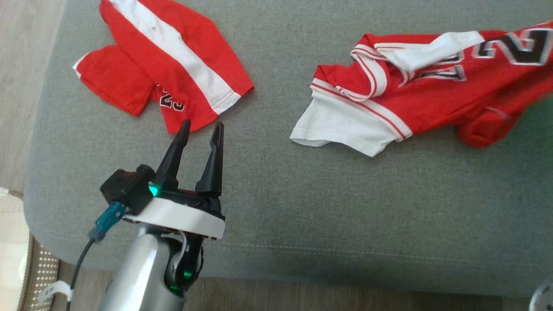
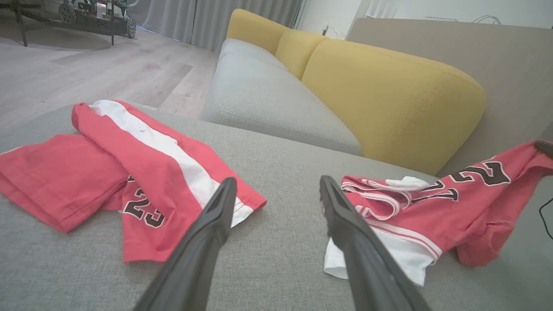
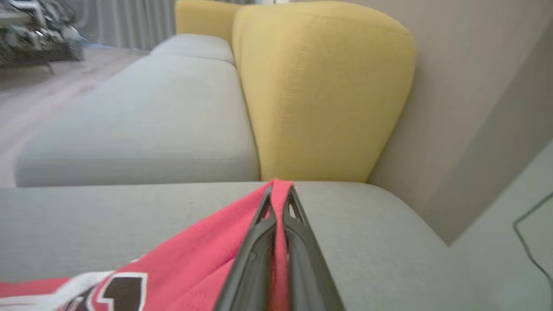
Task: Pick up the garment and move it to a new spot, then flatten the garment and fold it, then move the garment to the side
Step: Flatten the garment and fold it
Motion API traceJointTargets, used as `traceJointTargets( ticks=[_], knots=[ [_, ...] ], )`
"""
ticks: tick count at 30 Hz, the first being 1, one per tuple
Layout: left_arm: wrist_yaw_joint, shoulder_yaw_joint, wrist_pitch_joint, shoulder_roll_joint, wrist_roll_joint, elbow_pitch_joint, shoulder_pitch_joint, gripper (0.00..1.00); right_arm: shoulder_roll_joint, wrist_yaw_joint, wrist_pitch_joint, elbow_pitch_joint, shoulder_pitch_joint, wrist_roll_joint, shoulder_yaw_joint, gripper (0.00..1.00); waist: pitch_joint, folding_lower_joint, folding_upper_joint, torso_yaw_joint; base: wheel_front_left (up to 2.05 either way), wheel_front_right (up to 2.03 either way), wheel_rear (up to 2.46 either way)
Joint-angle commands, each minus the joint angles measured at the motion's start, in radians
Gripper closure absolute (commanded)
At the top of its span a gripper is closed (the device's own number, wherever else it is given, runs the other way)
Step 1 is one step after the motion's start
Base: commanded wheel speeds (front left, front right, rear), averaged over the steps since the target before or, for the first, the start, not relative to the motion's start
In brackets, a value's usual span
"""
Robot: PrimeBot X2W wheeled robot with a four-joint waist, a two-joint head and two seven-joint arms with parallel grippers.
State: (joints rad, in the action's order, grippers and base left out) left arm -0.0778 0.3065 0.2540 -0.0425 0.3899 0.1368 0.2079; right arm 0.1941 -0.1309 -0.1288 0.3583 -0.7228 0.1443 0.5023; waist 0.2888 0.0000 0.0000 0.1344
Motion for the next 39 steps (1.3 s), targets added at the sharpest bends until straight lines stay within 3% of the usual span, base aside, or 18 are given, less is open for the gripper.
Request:
traceJointTargets(
  ticks=[1,2,3,6,10,16,25,32,39],
  knots=[
    [0.006,-0.037,0.008,-0.008,-0.004,-0.031,0.025,0.00,0.016,0.000,-0.024,-0.046,-0.014,0.039,0.006,1.00,0.010,0.0000,0.0000,-0.002,0.00,0.00,0.00],
    [0.004,-0.037,0.008,-0.008,-0.006,-0.029,0.027,0.00,0.023,0.000,-0.044,-0.050,-0.012,0.079,0.029,0.71,0.015,0.0000,0.0000,-0.003,0.00,0.00,0.00],
    [0.002,-0.037,0.008,-0.008,-0.007,-0.028,0.029,0.00,0.022,0.000,-0.056,-0.057,-0.015,0.111,0.054,0.00,0.019,0.0000,0.0000,-0.005,0.00,0.00,0.00],
    [0.000,-0.035,0.008,-0.008,-0.009,-0.027,0.038,0.00,-0.005,0.000,-0.068,-0.084,-0.026,0.187,0.089,0.00,0.030,0.0000,0.0000,-0.013,0.00,0.00,0.00],
    [-0.004,-0.036,0.008,-0.008,-0.015,-0.025,0.045,0.00,-0.073,0.000,-0.064,-0.083,-0.031,0.176,0.049,0.00,0.033,0.0000,0.0000,-0.031,0.00,0.00,0.00],
    [-0.005,-0.050,0.008,-0.008,-0.023,-0.018,0.043,0.00,-0.119,0.000,0.033,-0.119,0.026,0.047,-0.132,0.00,0.005,0.0000,0.0000,-0.068,0.00,0.00,0.00],
    [0.004,-0.073,0.008,-0.008,-0.027,-0.026,0.013,0.00,-0.143,0.000,0.179,-0.282,0.334,-0.195,-0.430,0.00,-0.068,0.0000,0.0000,-0.131,0.00,0.00,0.00],
    [0.009,-0.081,0.008,-0.008,-0.025,-0.032,-0.010,0.00,-0.144,0.000,0.250,-0.292,0.527,-0.355,-0.502,0.00,-0.097,0.0000,0.0000,-0.156,0.00,0.00,0.00],
    [0.008,-0.080,0.008,-0.008,-0.027,-0.031,-0.029,0.00,-0.144,0.000,0.284,-0.236,0.572,-0.347,-0.528,0.00,-0.108,0.0000,0.0000,-0.165,0.00,0.00,0.00]
  ],
)
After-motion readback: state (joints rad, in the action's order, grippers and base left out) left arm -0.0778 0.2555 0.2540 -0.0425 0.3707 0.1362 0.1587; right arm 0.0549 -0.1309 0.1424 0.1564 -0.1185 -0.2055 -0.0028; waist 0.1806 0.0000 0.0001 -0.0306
